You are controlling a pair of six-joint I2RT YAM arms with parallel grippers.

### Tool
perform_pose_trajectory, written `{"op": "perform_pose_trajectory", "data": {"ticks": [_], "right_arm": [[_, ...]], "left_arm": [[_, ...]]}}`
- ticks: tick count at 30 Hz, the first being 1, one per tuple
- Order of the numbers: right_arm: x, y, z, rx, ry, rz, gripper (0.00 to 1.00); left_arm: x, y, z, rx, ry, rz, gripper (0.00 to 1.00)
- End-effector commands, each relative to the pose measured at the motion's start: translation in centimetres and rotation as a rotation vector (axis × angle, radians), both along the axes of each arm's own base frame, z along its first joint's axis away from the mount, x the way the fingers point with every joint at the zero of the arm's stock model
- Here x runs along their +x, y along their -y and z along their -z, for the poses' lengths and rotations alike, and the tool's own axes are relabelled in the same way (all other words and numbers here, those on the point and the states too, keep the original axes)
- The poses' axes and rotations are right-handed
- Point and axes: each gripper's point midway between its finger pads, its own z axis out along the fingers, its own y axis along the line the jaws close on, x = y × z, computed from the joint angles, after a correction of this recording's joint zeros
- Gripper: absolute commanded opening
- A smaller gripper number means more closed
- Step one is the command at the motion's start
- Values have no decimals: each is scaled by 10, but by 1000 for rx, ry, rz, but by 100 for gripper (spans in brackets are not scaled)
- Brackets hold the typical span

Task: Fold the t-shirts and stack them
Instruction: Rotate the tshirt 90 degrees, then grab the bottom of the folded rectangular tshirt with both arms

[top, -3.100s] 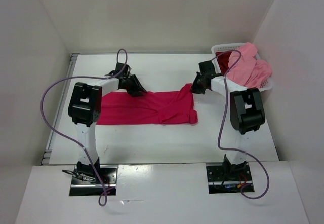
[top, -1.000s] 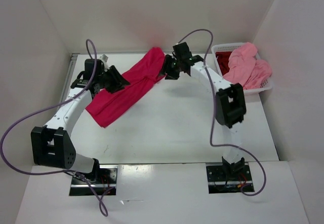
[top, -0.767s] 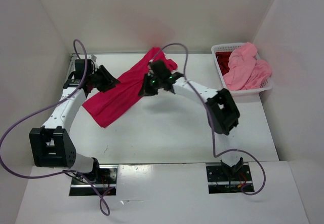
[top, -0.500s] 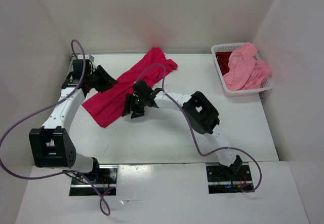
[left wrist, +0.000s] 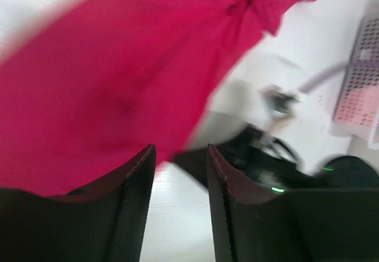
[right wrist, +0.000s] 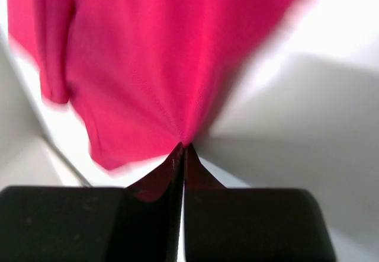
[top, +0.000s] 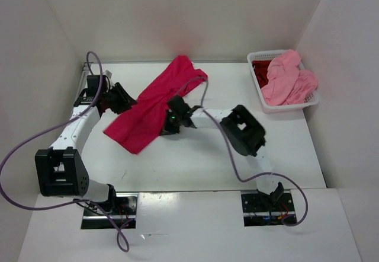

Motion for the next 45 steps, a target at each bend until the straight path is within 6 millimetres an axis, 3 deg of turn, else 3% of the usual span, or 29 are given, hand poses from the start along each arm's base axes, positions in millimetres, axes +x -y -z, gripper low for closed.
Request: {"op": "perform_pose_trajectory", "data": {"ticks": [1, 2, 3, 4, 6, 7, 8, 11, 16, 21, 24, 26, 30, 32, 35, 39, 42, 45], "right_arm": [[8, 104, -20, -100, 28, 119, 1], [-17, 140, 4, -164, -25, 112, 1], [-13, 167, -16, -154, -1, 157, 0], [-36, 191, 0, -192, -56, 156, 0], [-50, 211, -10, -193, -43, 142, 8], [-62, 216, -5, -206, -67, 128, 26], [-65, 218, -8, -210, -72, 127, 38], [-77, 223, -17, -189, -86, 169, 59], [-95, 243, -26, -197, -100, 276, 60], [-111, 267, -21, -251, -114, 378, 60], [-124, 272, -15, -255, -151, 376, 60], [-142, 270, -6, -241, -216, 351, 56], [-153, 265, 2, -199, -250, 325, 54], [-149, 263, 3, -191, -240, 325, 45], [-153, 255, 9, -176, -261, 284, 38], [-163, 244, 11, -174, -284, 228, 12], [-171, 239, 3, -167, -276, 203, 2], [-192, 237, -10, -167, -287, 161, 0]], "left_arm": [[-6, 17, 26, 45, -44, 76, 48], [-10, 23, 34, 45, -67, 94, 48], [-12, 31, 42, 45, -89, 114, 49], [-16, 47, 46, 47, -99, 159, 49], [-20, 60, 53, 50, -117, 198, 52], [-26, 67, 62, 52, -144, 217, 55], [-30, 77, 65, 44, -153, 250, 57], [-56, 90, 89, 3, -250, 311, 59], [-107, 94, 110, -29, -381, 366, 63], [-163, 121, 129, -64, -507, 510, 64], [-181, 133, 138, -59, -548, 565, 64], [-185, 140, 141, -66, -552, 588, 63], [-195, 146, 154, -56, -595, 608, 58], [-196, 149, 155, -63, -597, 622, 55], [-197, 152, 157, -68, -605, 615, 44], [-196, 153, 159, -72, -612, 606, 21], [-201, 149, 156, -63, -604, 601, 8], [-222, 140, 148, -69, -639, 602, 0]]}}
